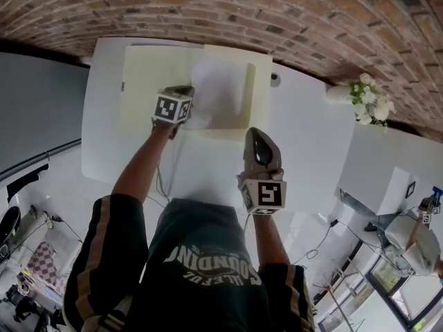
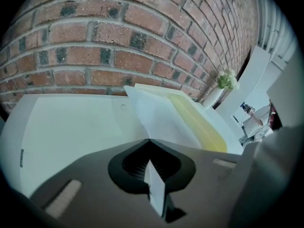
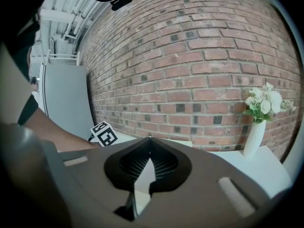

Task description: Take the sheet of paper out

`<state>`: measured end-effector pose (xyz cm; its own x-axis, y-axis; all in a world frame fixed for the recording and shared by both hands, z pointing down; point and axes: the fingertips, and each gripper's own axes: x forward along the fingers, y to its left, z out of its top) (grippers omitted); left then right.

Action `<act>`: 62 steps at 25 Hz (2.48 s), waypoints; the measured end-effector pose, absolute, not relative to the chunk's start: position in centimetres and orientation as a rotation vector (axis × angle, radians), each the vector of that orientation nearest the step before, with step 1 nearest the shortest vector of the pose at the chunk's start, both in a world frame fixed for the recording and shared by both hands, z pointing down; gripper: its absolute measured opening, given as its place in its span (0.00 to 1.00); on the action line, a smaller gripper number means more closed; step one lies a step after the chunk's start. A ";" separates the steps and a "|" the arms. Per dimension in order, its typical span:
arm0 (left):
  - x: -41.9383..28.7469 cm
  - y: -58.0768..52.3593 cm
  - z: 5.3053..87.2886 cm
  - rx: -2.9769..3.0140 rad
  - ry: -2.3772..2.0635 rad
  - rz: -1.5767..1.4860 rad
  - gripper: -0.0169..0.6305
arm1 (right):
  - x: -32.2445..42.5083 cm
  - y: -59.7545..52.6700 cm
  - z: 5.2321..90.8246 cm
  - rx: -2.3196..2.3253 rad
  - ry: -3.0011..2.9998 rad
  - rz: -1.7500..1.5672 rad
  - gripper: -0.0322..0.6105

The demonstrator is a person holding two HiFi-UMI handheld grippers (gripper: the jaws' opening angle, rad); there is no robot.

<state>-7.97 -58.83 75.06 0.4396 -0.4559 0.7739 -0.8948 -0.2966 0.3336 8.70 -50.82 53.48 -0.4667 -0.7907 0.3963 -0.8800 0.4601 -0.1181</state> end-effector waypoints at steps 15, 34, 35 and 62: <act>-11.6 -55.7 70.9 1.980 -1.253 0.753 0.04 | 6.8 -49.6 50.2 1.384 -2.518 0.367 0.05; -11.8 -51.2 57.5 2.217 -1.471 0.683 0.04 | 5.7 -47.0 45.2 1.345 -2.625 0.255 0.05; -11.8 -51.1 56.6 2.229 -1.484 0.666 0.04 | 5.7 -47.0 45.0 1.341 -2.631 0.246 0.05; -9.3 -49.3 43.7 2.430 -1.604 0.442 0.04 | 5.7 -47.7 41.9 1.346 -2.665 0.162 0.05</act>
